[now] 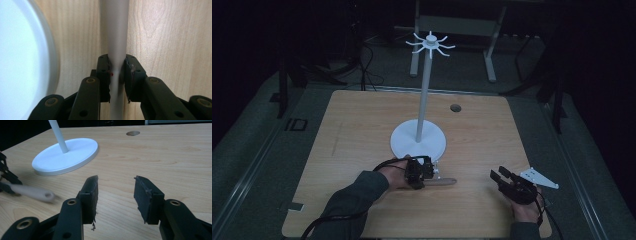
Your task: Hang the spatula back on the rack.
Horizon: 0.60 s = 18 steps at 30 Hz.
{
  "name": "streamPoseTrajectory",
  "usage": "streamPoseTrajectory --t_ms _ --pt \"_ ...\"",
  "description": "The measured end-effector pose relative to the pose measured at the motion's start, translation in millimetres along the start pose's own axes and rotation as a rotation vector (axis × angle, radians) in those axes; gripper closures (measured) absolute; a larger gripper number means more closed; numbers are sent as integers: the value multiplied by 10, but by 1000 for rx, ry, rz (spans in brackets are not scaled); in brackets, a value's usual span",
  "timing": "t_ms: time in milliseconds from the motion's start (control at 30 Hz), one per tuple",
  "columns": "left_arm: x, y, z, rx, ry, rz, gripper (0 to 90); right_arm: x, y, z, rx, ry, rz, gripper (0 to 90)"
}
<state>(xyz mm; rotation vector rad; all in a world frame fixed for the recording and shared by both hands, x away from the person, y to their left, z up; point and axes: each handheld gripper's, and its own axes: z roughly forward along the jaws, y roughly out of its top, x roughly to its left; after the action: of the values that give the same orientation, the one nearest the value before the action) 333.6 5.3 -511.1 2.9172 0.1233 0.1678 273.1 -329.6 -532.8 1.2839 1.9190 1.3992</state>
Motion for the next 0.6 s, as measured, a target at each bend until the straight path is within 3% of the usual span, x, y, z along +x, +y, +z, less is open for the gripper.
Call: streamPoseTrajectory --t_ms 300,367,467,533,600 --pt "58 -108 -366 -197 12 -86 762 12 -6 14 6 0 -2 540" --pt "58 -113 -397 -212 18 -92 762 11 -7 15 6 0 -2 540" --pt "67 -139 -522 -289 41 -117 762 8 -7 11 5 -1 0 540" --pt "67 -144 -540 -304 42 -122 762 9 -8 9 5 -2 1 540" --pt "62 -170 -624 -361 62 -144 763 5 -9 9 3 -5 1 539"
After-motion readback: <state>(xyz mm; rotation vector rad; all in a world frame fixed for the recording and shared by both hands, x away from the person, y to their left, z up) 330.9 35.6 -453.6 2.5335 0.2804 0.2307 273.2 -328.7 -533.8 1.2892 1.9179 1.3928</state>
